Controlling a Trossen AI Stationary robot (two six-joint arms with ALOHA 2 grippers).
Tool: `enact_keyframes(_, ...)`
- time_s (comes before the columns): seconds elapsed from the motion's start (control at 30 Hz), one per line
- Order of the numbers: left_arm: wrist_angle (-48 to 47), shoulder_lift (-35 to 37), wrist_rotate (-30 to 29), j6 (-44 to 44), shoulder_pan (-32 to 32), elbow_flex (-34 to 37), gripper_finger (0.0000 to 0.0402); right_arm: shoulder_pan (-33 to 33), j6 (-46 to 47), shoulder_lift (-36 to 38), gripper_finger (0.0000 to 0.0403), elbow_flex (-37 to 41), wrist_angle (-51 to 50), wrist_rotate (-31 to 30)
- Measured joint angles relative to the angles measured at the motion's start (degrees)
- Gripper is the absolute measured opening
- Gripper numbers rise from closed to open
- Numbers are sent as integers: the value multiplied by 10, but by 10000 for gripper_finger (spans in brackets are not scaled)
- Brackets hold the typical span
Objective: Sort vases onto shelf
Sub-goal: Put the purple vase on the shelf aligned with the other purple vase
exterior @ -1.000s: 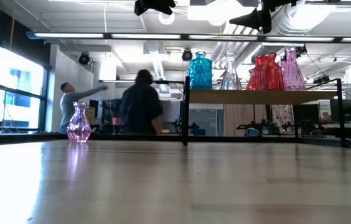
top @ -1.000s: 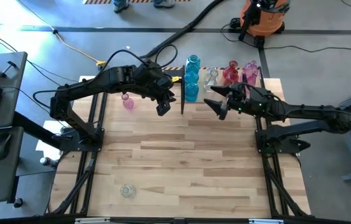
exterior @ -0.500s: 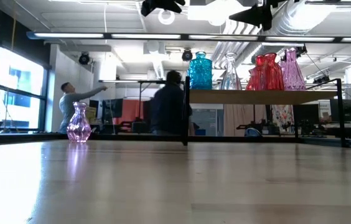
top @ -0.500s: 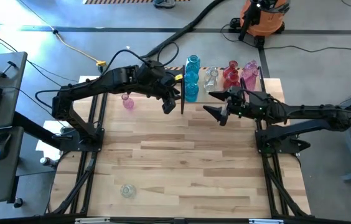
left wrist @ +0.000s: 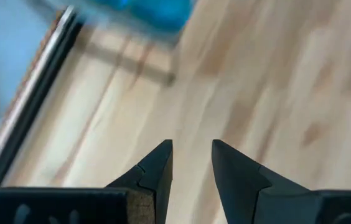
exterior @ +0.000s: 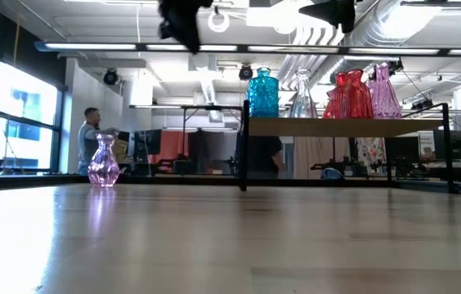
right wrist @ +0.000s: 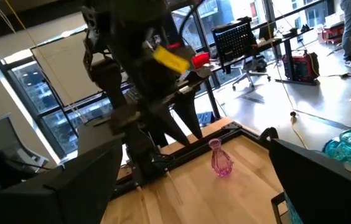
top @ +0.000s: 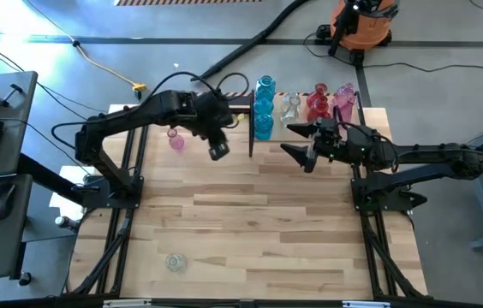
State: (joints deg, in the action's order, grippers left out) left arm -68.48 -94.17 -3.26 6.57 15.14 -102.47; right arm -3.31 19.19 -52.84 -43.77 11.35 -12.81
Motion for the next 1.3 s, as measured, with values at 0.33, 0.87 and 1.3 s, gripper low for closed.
enact_keyframes(0.33, -90, 1, -37, -22, 47, 78, 104, 0, 0, 0, 398, 0, -6, 13)
enact_keyframes(0.87, -88, 4, -21, -8, 147, 214, 104, 0, -1, 0, 398, 0, -39, 13)
enact_keyframes(1.3, -64, 15, -48, -7, 212, 282, 104, 0, -1, 0, 398, 0, -38, 13)
